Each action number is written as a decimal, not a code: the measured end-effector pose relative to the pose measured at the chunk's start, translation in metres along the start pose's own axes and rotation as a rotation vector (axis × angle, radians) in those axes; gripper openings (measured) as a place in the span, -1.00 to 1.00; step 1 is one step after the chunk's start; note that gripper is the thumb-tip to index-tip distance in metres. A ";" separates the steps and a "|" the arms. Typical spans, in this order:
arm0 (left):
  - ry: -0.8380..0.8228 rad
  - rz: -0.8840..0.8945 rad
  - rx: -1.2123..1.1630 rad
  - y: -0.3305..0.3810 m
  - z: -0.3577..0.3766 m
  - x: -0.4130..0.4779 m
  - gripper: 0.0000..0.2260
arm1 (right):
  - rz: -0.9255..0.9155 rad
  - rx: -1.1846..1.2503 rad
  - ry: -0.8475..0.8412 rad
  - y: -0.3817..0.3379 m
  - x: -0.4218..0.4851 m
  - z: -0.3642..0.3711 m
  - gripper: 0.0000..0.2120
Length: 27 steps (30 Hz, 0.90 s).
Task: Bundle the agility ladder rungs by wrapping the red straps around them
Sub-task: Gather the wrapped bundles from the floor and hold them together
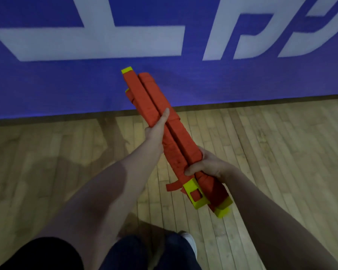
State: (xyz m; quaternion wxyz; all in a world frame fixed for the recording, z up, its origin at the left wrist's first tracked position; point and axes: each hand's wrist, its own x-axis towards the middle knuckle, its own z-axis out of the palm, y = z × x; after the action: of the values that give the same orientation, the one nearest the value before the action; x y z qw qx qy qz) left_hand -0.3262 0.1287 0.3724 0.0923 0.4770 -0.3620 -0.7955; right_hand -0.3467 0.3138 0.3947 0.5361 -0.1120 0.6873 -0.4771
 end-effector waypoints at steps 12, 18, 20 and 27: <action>-0.025 0.140 -0.033 0.175 0.075 -0.274 -0.40 | -0.034 -0.020 0.004 -0.217 -0.243 0.022 -0.23; -0.026 0.294 -0.055 0.267 0.103 -0.356 -0.51 | -0.204 -0.122 0.037 -0.326 -0.324 0.040 -0.46; -0.058 0.371 -0.049 0.303 0.108 -0.379 -0.42 | -0.265 -0.110 0.052 -0.357 -0.341 0.051 -0.51; -0.154 0.576 -0.003 0.422 0.111 -0.450 -0.50 | -0.493 -0.116 0.129 -0.455 -0.386 0.098 -0.63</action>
State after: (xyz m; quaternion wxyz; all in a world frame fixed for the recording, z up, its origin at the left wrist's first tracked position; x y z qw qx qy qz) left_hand -0.2641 0.1004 0.9953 0.2874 0.2929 -0.4871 -0.7710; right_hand -0.2725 0.2822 0.9938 0.3513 -0.2758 0.6983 -0.5593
